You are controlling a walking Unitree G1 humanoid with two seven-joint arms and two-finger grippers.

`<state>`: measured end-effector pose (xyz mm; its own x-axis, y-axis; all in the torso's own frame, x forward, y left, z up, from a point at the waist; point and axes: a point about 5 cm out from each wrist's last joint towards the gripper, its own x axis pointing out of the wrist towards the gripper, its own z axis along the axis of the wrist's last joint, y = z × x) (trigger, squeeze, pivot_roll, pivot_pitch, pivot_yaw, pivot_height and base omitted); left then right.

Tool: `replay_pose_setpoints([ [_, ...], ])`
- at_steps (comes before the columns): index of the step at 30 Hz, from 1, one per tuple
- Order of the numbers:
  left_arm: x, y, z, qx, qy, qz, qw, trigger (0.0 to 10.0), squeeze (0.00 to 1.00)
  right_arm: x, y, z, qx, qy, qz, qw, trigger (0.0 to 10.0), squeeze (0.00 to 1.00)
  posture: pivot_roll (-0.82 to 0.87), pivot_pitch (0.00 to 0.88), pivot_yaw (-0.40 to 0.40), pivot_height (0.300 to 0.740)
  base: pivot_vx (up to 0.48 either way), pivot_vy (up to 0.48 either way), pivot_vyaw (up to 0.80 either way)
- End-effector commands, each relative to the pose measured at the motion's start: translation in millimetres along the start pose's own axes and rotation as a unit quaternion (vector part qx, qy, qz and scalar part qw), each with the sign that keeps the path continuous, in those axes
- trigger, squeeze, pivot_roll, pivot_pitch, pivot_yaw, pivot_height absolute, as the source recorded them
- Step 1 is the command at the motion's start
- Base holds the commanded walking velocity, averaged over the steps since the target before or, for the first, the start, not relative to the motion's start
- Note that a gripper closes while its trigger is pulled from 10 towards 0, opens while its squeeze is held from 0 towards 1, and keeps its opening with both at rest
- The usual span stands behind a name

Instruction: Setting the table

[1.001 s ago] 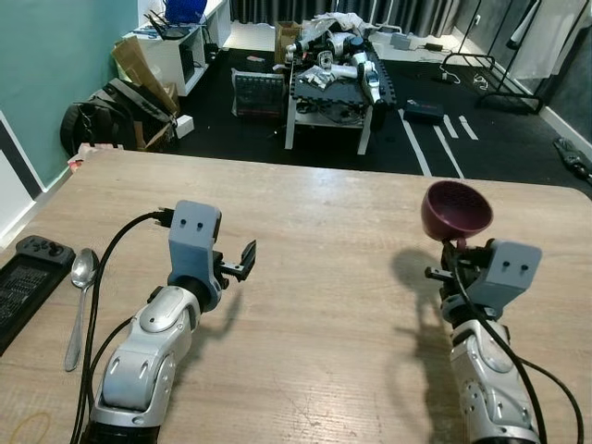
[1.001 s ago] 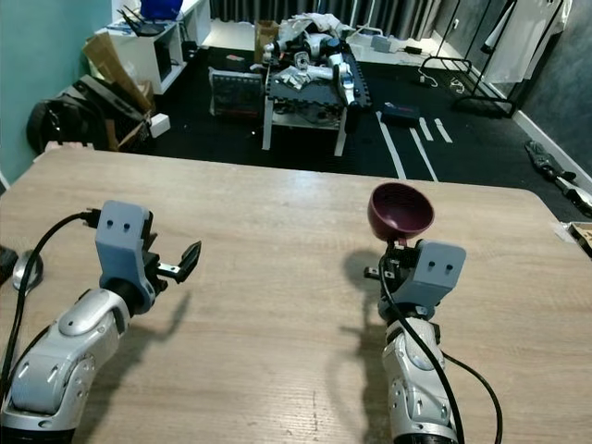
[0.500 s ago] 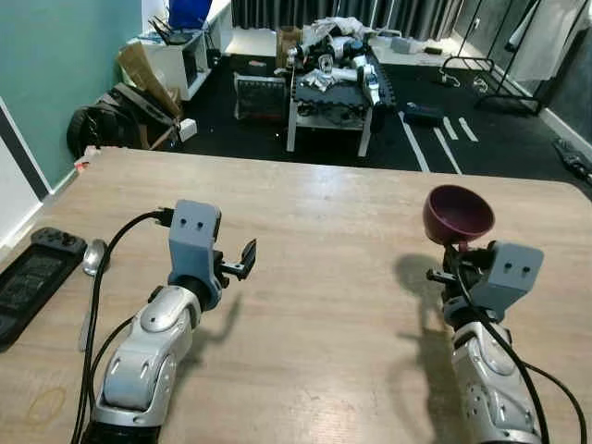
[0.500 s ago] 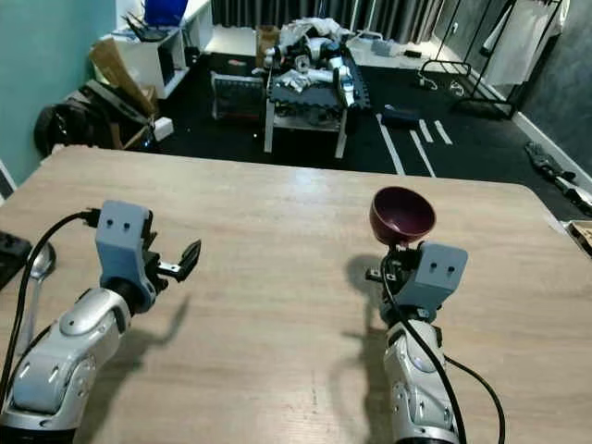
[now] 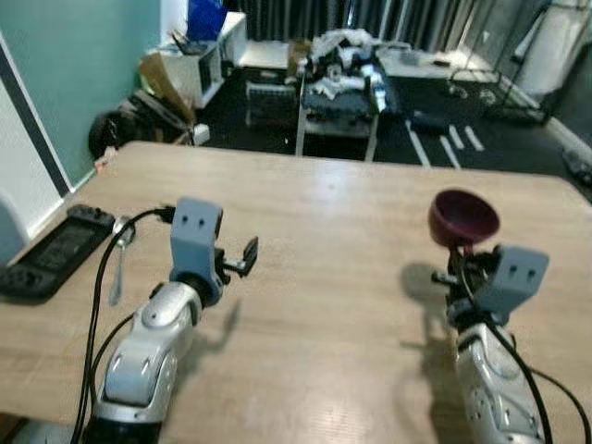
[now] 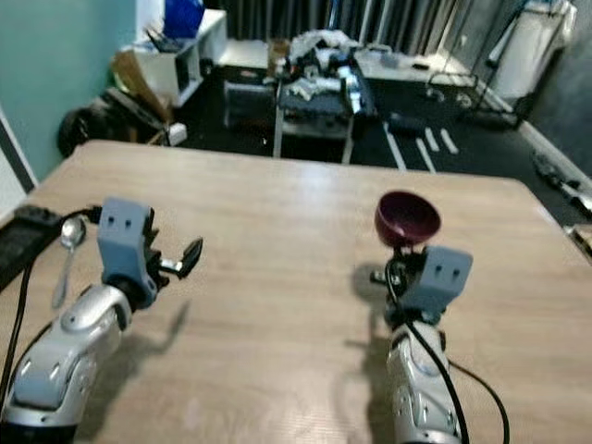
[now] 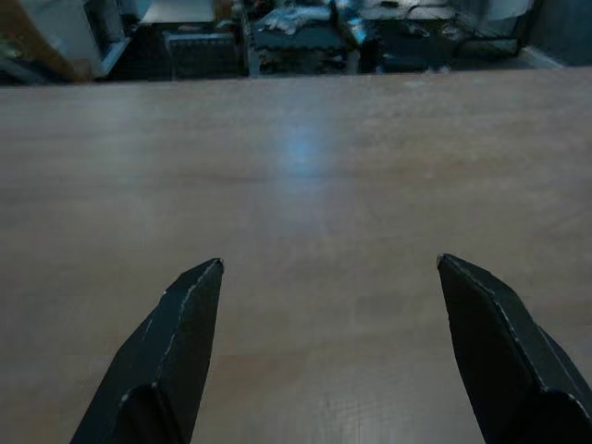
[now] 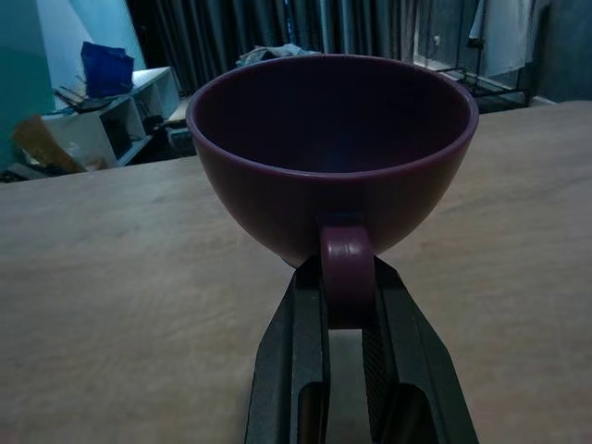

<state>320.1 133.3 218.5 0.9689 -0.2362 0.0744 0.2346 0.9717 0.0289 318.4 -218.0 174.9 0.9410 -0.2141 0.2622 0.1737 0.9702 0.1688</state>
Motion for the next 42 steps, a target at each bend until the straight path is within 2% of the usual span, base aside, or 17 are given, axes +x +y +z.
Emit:
replay_pose_setpoints([
  [1,-0.8,0.8,-5.7,-0.003,0.011,0.003,1.000,10.0,0.00,-1.4,0.9,-2.1,0.005,0.006,-0.001,1.000,10.0,0.00,0.11,0.081,0.048,0.740,-0.270,0.000,0.00],
  [42,0.9,0.3,-6.4,-0.001,0.009,-0.001,1.000,10.0,0.00,-1.3,1.6,-2.6,0.004,0.008,0.000,1.000,10.0,0.00,0.10,0.077,0.049,0.740,-0.266,0.000,0.00],
])
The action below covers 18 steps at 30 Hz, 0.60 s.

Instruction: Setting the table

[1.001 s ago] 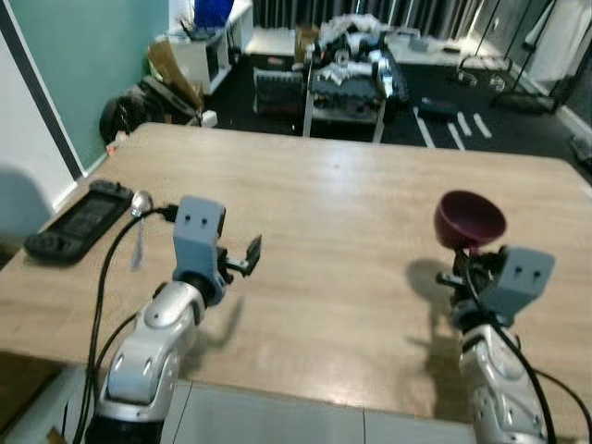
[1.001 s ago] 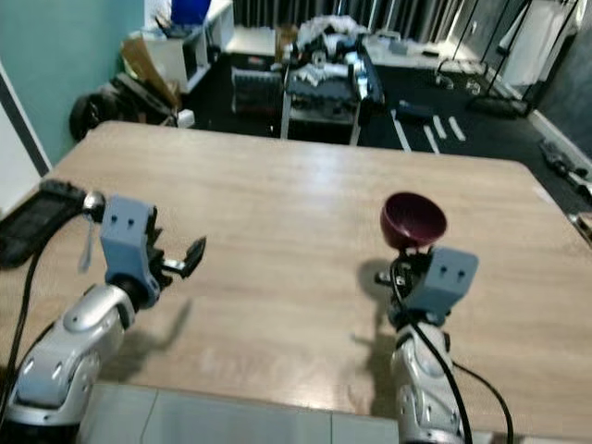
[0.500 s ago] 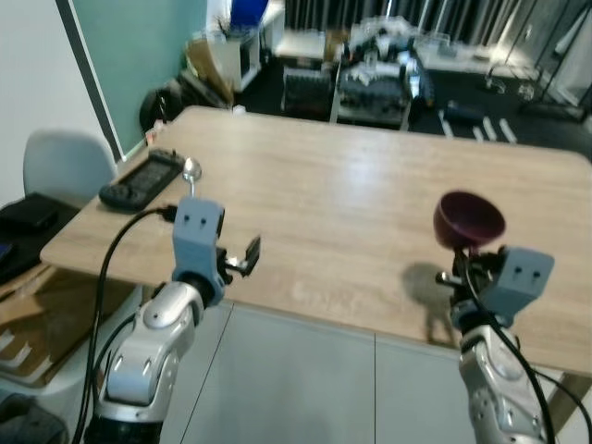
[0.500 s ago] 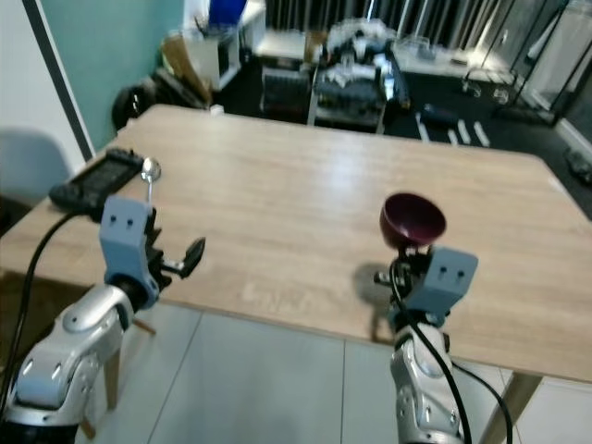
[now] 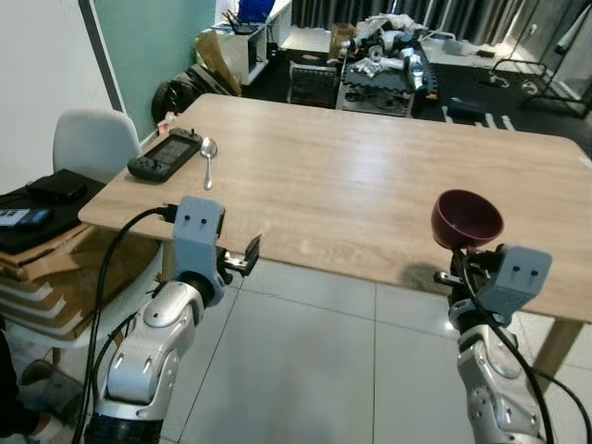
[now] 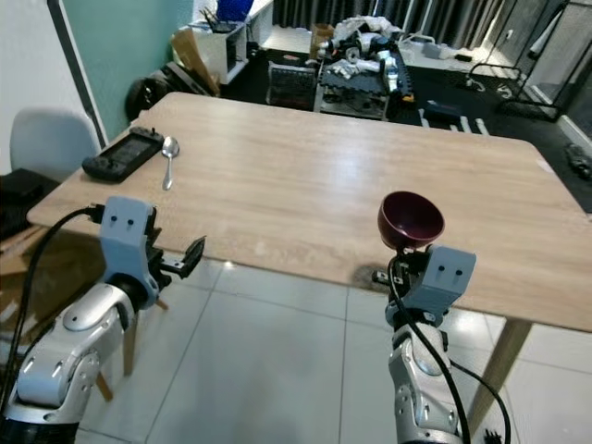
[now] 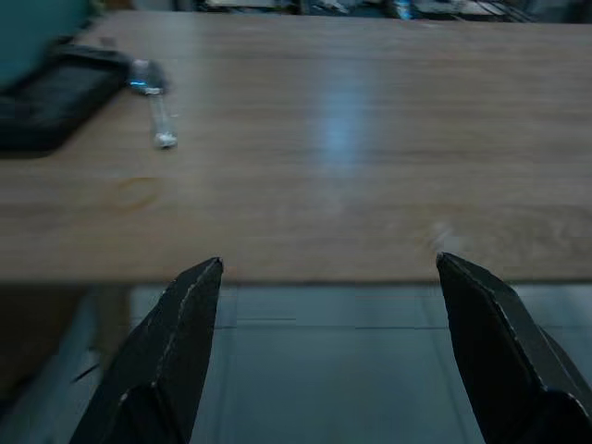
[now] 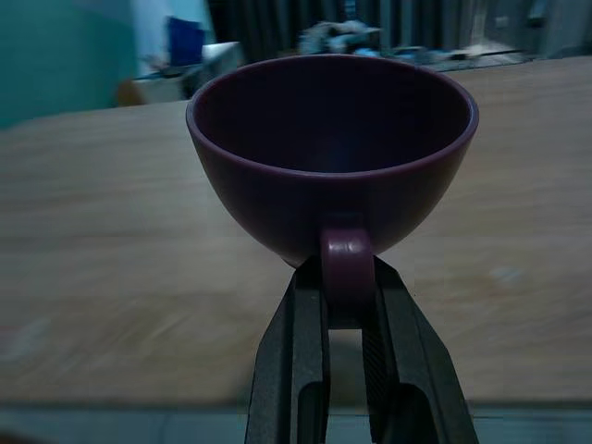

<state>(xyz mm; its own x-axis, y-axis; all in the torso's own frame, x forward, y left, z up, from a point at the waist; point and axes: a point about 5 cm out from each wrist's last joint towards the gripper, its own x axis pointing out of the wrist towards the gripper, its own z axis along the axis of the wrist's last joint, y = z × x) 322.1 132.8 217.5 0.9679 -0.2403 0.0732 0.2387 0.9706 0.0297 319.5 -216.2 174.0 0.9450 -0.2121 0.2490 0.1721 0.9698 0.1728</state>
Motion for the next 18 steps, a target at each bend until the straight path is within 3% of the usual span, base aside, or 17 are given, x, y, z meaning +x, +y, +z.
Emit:
replay_pose_setpoints([
  [1,-1.0,0.3,-5.4,-0.002,0.008,0.001,1.000,10.0,0.00,-1.6,-0.2,-1.3,0.002,0.001,0.000,1.000,10.0,0.00,0.10,0.072,0.050,0.740,0.000,0.000,0.00],
  [18,0.1,-0.1,-5.3,-0.002,0.008,-0.001,1.000,10.0,0.00,-1.9,-0.7,-2.2,0.003,0.002,-0.001,1.000,10.0,0.00,0.10,0.075,0.052,0.740,0.000,0.000,0.00],
])
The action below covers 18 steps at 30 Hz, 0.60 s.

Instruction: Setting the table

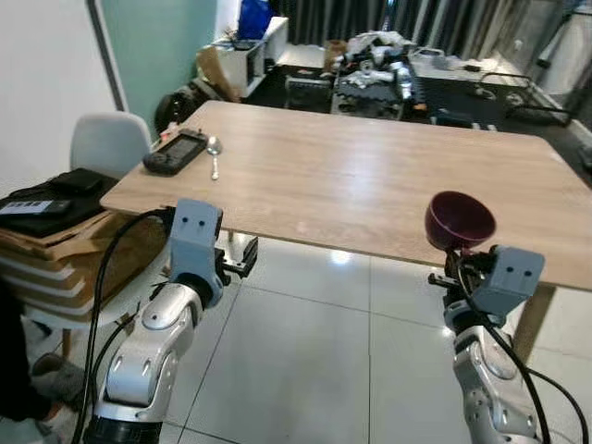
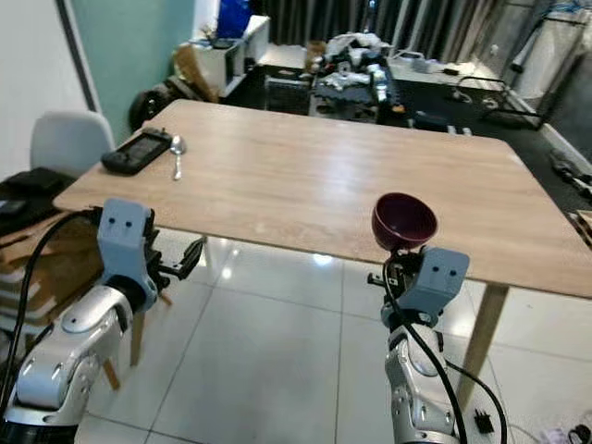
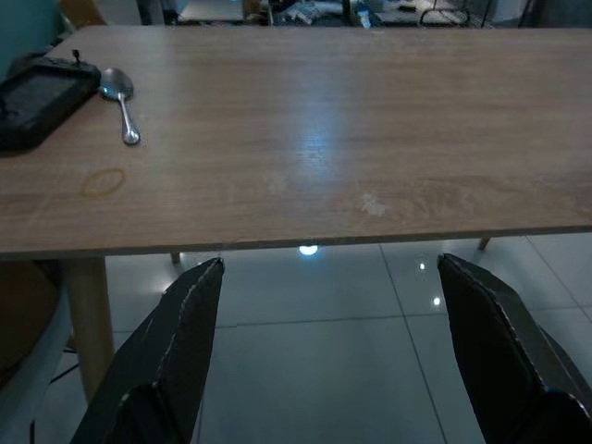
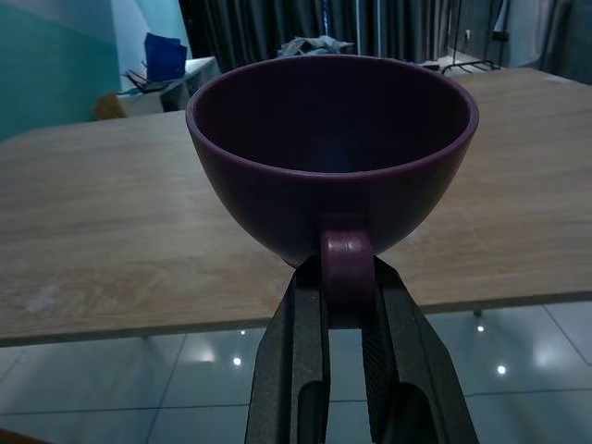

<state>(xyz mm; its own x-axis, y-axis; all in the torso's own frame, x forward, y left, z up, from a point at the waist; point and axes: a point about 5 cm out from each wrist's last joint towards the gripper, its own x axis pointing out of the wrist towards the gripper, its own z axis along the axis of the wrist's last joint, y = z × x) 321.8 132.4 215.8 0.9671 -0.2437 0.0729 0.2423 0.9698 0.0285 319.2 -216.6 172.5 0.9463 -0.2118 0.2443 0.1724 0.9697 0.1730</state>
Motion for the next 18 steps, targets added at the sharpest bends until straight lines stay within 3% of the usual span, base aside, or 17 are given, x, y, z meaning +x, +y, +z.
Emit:
replay_pose_setpoints([
  [1,0.5,0.4,-3.6,-0.002,0.008,0.001,1.000,10.0,0.00,-1.4,0.1,-1.0,0.003,0.000,0.000,1.000,10.0,0.00,0.10,0.075,0.052,0.740,0.000,0.000,0.00],
  [6,0.5,0.0,-3.9,-0.003,0.008,0.001,1.000,10.0,0.00,-1.7,0.1,-1.6,0.004,0.002,0.001,1.000,10.0,0.00,0.10,0.075,0.052,0.740,0.000,0.000,0.00],
  [18,-2.2,-8.0,-13.2,0.001,0.027,-0.022,0.999,10.0,0.00,-4.0,-1.9,-7.2,0.007,0.014,-0.002,1.000,10.0,0.00,0.10,0.079,0.052,0.740,0.000,0.000,-0.80],
])
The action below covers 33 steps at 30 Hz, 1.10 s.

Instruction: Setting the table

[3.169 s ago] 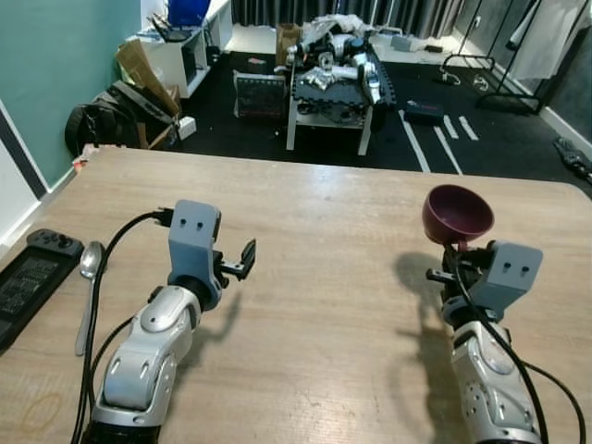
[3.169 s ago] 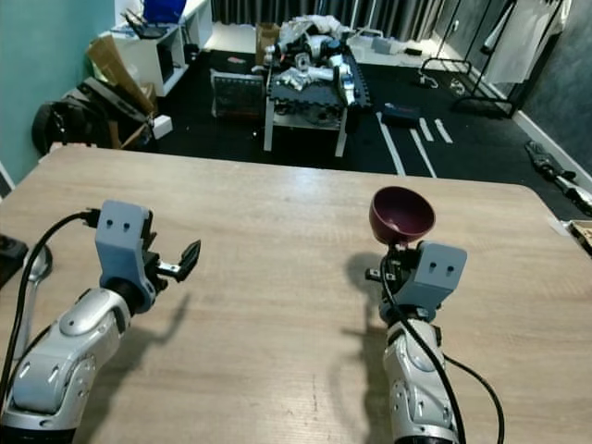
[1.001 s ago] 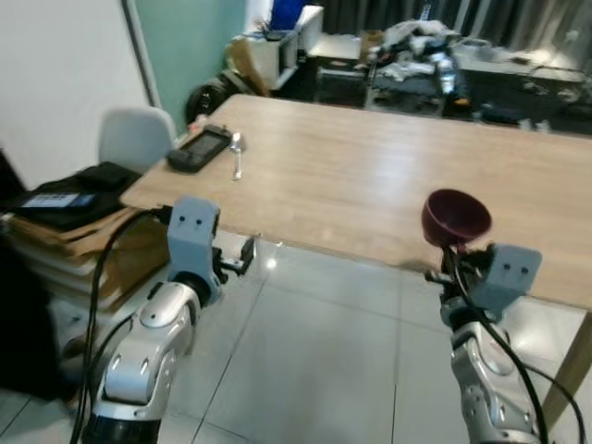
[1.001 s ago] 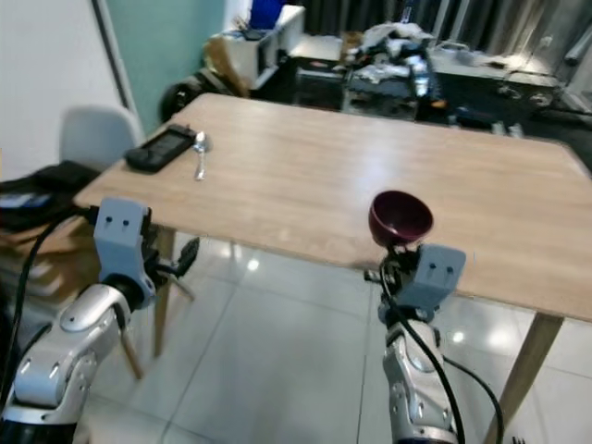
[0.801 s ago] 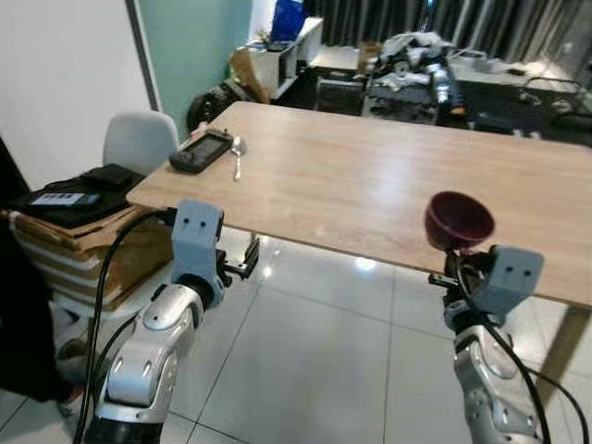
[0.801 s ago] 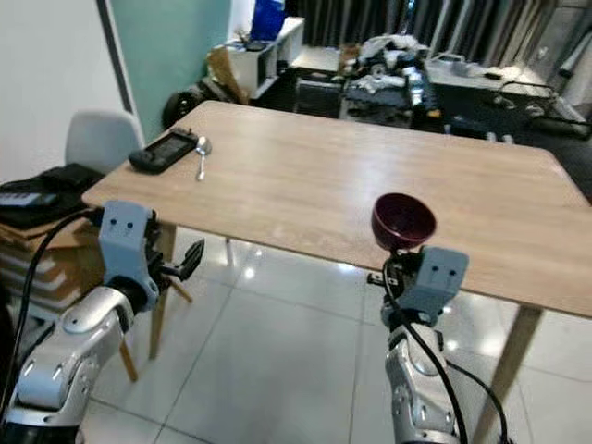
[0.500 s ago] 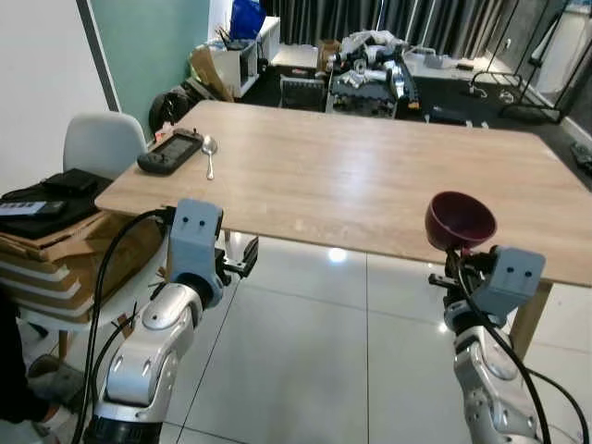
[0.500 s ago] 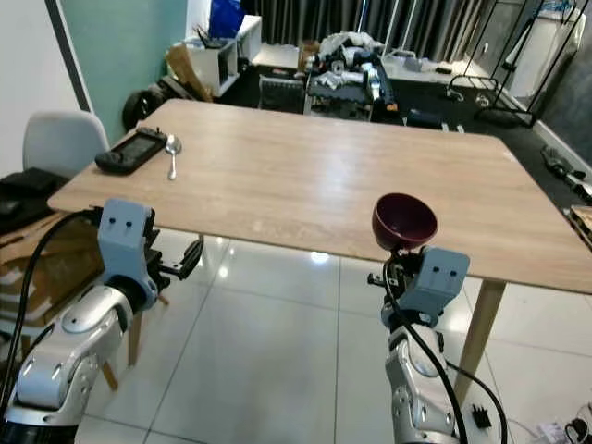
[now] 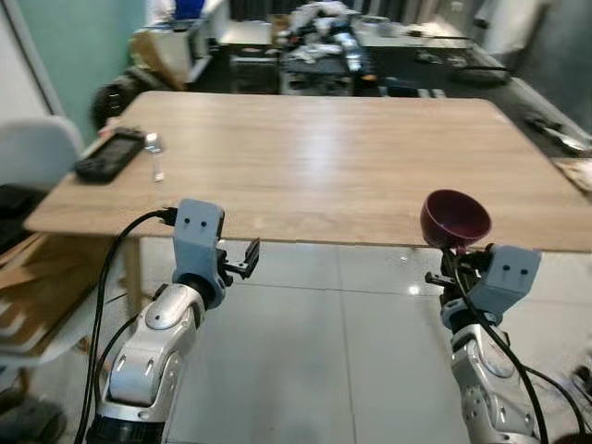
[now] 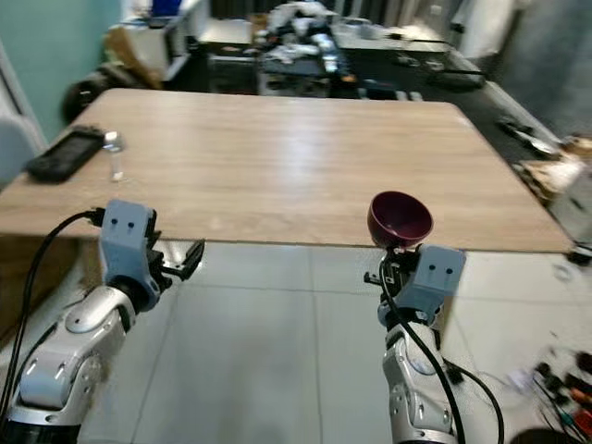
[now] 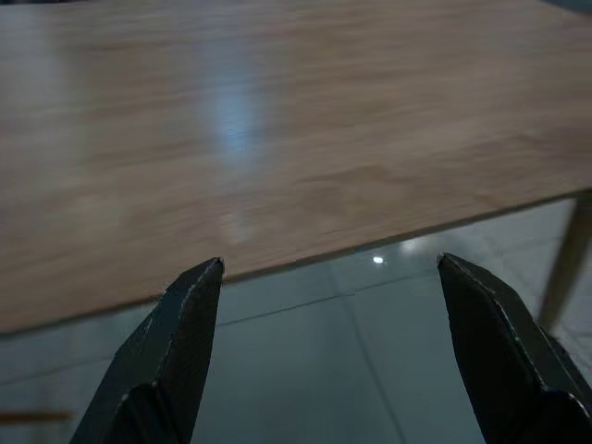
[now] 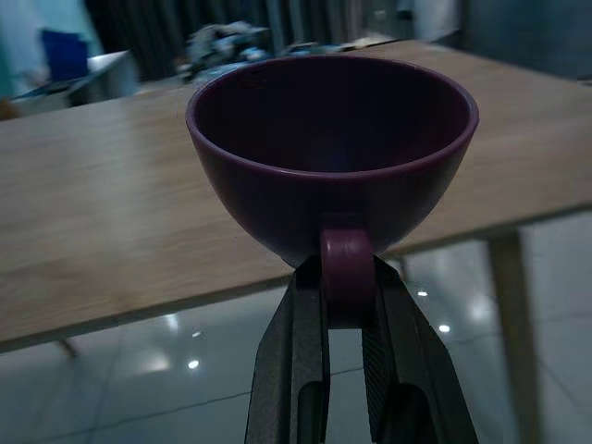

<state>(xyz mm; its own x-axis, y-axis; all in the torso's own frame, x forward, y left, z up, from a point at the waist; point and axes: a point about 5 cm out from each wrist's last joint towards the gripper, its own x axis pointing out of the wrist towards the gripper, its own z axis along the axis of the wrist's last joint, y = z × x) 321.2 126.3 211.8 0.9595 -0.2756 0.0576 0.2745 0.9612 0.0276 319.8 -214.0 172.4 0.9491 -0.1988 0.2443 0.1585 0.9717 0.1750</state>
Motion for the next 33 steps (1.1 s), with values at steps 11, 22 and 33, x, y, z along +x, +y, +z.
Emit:
replay_pose_setpoints([
  [11,-13.1,1.2,-39.2,0.075,0.090,-0.010,0.993,10.0,0.00,-7.6,-0.6,-12.5,-0.031,0.024,0.019,0.999,10.0,0.00,0.10,0.082,0.048,0.740,0.000,0.000,-0.78],
  [22,-35.3,-14.0,-81.9,0.052,0.145,-0.072,0.985,10.0,0.00,-48.8,-4.7,-78.1,-0.079,0.156,0.099,0.980,10.0,0.00,0.10,0.082,0.044,0.740,0.000,0.000,-0.77],
  [33,-61.4,10.0,-123.9,0.092,0.182,-0.017,0.979,10.0,0.00,-88.9,-20.8,-129.5,-0.060,0.279,0.083,0.955,10.0,0.00,0.11,0.077,0.021,0.740,0.000,0.000,-0.75],
])
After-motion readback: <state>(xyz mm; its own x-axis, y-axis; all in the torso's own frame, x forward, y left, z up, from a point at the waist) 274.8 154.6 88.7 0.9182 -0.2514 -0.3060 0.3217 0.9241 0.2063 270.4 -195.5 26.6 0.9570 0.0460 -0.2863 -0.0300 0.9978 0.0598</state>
